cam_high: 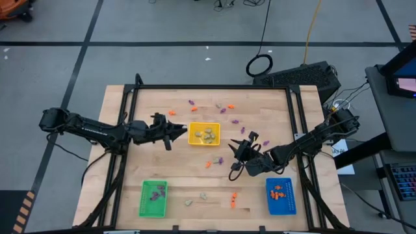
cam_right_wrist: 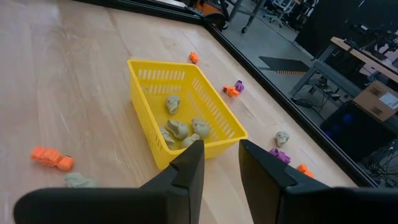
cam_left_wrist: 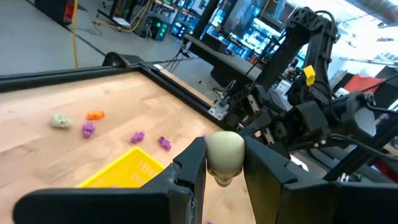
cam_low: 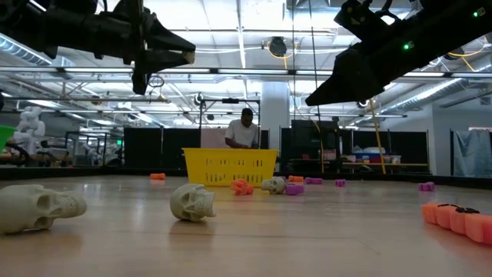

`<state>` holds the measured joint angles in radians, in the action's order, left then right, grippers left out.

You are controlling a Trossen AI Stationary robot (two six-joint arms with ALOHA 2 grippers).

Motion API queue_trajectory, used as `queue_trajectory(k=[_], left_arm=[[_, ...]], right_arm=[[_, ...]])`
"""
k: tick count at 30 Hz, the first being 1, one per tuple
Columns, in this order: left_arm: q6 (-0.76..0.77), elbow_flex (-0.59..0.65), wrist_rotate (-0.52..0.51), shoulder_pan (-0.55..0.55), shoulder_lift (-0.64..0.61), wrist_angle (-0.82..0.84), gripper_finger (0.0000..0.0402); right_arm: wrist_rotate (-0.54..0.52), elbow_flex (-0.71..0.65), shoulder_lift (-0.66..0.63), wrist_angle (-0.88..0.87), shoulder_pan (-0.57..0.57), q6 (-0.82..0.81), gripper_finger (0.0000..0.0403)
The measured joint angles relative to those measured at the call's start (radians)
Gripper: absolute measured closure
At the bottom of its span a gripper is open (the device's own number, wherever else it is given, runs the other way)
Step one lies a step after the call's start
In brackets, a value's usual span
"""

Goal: Sort Halloween decoration
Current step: Put the white skull toy in the yellow basket

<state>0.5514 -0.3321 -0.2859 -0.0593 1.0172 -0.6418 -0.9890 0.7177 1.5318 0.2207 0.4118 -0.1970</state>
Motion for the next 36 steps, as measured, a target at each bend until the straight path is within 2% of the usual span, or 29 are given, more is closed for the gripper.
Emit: queue_trajectory(k=[9, 18, 28, 33, 36], left_arm=[[-0.047, 0.000, 0.000, 0.000, 0.000, 0.000, 0.0311], [-0.586, 0.000, -0.001, 0.000, 0.000, -0.005, 0.0311], [-0.621, -0.030, -0.016, 0.001, 0.000, -0.046, 0.0311], [-0.709, -0.077, -0.017, 0.040, 0.026, 0.023, 0.0311], [-0.707, -0.117, 0.008, 0.077, 0.049, 0.059, 0.0311]], right_arm=[[0.000, 0.000, 0.000, 0.000, 0.000, 0.000, 0.0314], [0.000, 0.000, 0.000, 0.000, 0.000, 0.000, 0.0314], [0.001, 0.000, 0.000, 0.000, 0.000, 0.000, 0.0314], [0.000, 0.000, 0.000, 0.000, 0.000, 0.000, 0.0314], [0.000, 0.000, 0.000, 0.003, 0.000, 0.000, 0.0314]])
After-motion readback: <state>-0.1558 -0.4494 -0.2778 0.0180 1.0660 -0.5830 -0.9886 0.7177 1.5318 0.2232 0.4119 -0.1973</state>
